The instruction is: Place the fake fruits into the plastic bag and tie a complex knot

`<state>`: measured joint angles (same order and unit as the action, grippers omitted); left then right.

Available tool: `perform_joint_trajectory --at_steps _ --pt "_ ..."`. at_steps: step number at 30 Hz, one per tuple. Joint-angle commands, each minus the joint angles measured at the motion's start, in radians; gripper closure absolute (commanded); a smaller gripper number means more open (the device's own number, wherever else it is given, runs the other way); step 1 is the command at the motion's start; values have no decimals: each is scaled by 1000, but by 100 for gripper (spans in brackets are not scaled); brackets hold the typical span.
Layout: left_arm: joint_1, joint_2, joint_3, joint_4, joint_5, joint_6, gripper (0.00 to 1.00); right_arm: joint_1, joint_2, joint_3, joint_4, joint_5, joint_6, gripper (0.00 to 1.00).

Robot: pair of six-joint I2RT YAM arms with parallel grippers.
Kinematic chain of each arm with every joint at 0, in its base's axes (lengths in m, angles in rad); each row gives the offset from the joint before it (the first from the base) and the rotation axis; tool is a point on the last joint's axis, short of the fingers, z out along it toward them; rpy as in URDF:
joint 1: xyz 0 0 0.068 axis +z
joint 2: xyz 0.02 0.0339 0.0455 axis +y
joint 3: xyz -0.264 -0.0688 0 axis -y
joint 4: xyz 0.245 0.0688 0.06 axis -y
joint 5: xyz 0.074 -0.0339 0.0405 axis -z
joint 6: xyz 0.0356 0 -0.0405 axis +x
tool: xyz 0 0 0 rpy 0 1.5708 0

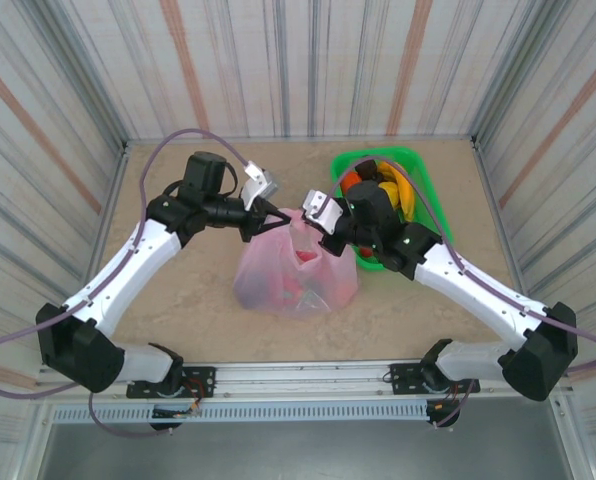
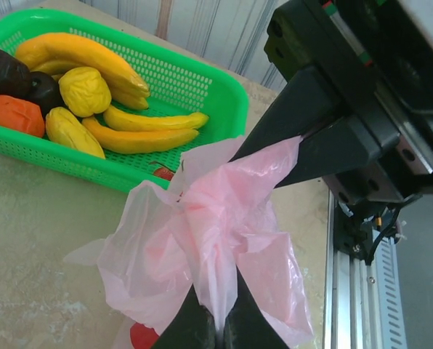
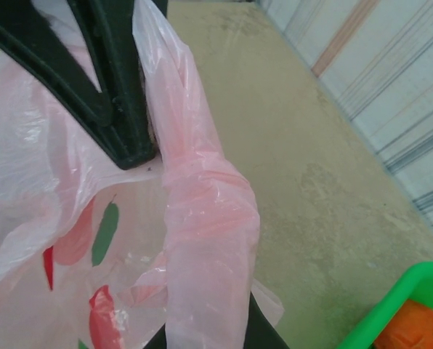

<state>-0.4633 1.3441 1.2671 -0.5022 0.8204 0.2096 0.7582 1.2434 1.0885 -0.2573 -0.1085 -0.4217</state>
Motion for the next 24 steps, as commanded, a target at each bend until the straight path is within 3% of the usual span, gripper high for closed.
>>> perform_joint_trajectory --at_steps 1,11,24 --pt "17 5 47 45 44 -75 100 5 28 -45 62 108 55 100" --pt "18 59 34 130 3 -276 100 20 76 -148 304 109 208 100" --pt "18 59 -14 181 -23 -323 100 40 182 -236 660 85 479 100"
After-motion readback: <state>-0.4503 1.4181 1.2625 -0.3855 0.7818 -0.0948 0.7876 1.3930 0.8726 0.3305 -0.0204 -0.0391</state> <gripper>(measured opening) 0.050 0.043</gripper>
